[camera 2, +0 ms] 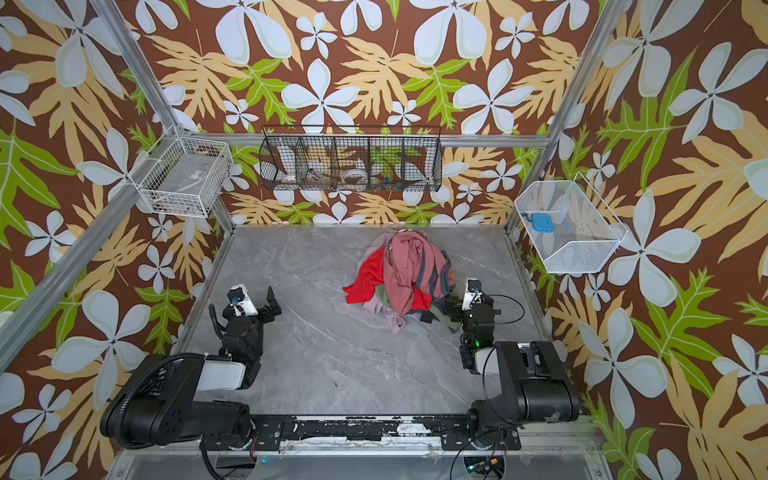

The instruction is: Pick out a specific cloth from the pile

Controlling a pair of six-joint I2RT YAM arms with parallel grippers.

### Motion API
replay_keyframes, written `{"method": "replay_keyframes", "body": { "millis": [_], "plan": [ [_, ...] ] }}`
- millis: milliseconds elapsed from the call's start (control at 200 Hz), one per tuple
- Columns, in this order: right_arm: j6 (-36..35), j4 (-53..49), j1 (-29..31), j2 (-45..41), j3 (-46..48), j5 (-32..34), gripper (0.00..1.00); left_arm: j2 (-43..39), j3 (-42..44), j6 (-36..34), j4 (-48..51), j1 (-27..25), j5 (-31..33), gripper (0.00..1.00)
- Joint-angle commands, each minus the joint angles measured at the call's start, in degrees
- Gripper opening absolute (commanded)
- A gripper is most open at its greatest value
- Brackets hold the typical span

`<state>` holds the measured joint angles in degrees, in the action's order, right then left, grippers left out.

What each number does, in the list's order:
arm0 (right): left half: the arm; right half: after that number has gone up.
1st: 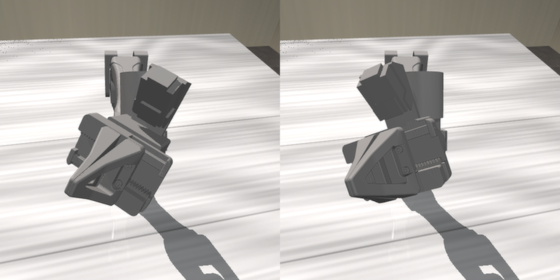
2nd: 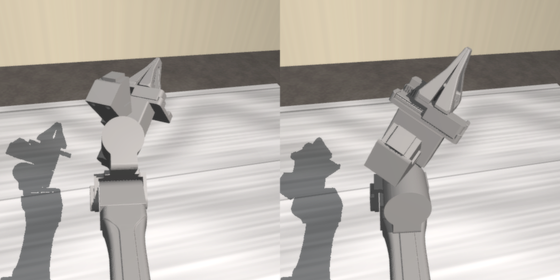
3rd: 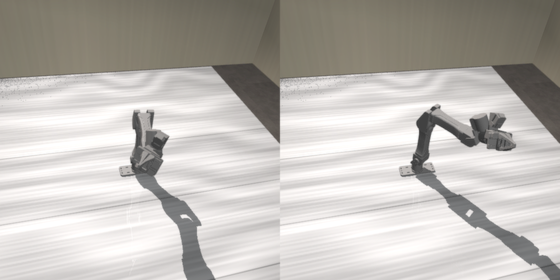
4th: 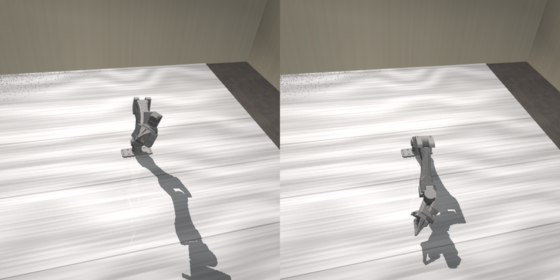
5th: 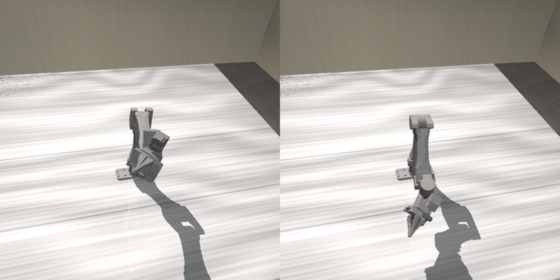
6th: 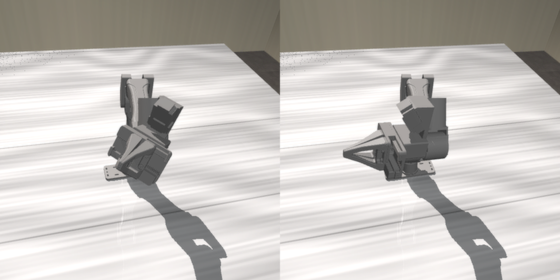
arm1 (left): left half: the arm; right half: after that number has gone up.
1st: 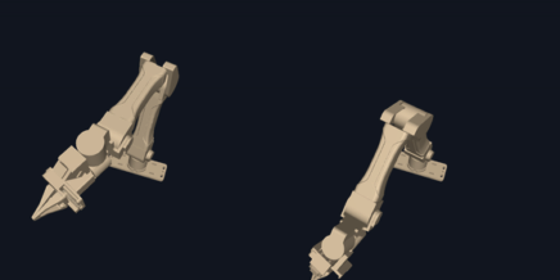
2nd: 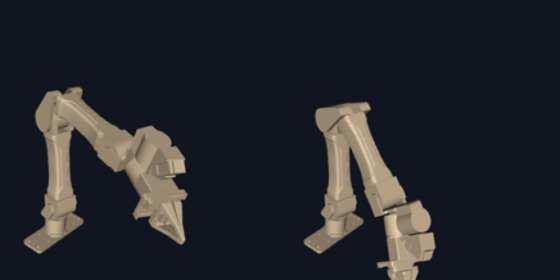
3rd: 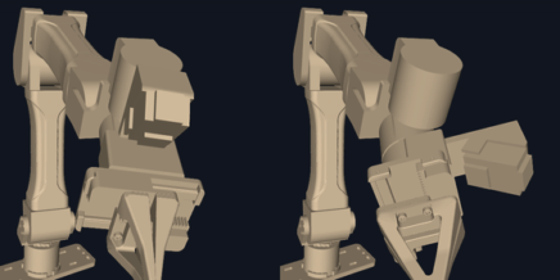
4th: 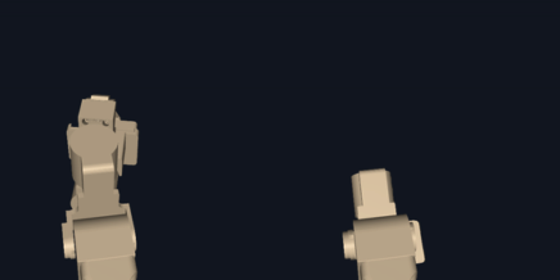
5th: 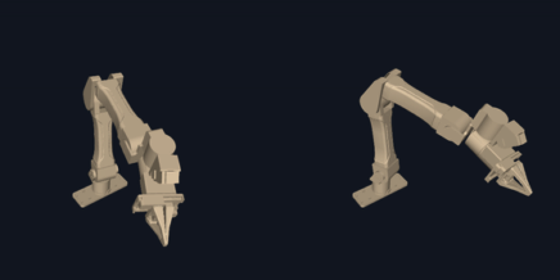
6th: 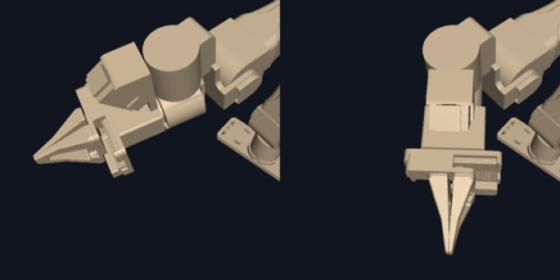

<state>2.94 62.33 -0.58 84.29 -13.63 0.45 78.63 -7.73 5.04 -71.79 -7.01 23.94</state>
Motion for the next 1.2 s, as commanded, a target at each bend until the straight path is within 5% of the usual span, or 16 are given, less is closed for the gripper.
{"method": "replay_keyframes", "body": {
  "millis": [0, 951, 1041, 1196],
  "plan": [
    [0.36, 1.18, 0.10, -0.18, 0.00, 0.22, 1.00, 0.03, -0.01, -0.03, -2.21, 0.07, 0.27, 1.00],
    [0.14, 1.83, 0.32, -0.71, 0.62, 0.39, 0.98, -0.43, -0.12, 0.04, -2.02, 0.08, 0.63, 1.00],
    [-0.20, -1.95, 0.32, -2.86, -0.53, -0.43, 0.98, -4.54, -1.68, 0.15, 4.59, 0.09, 0.91, 1.00],
    [3.16, -25.35, 0.23, -9.95, -9.11, 1.36, 1.00, -13.55, -10.76, 7.79, 31.24, 0.06, 4.95, 1.00]
  ]
}}
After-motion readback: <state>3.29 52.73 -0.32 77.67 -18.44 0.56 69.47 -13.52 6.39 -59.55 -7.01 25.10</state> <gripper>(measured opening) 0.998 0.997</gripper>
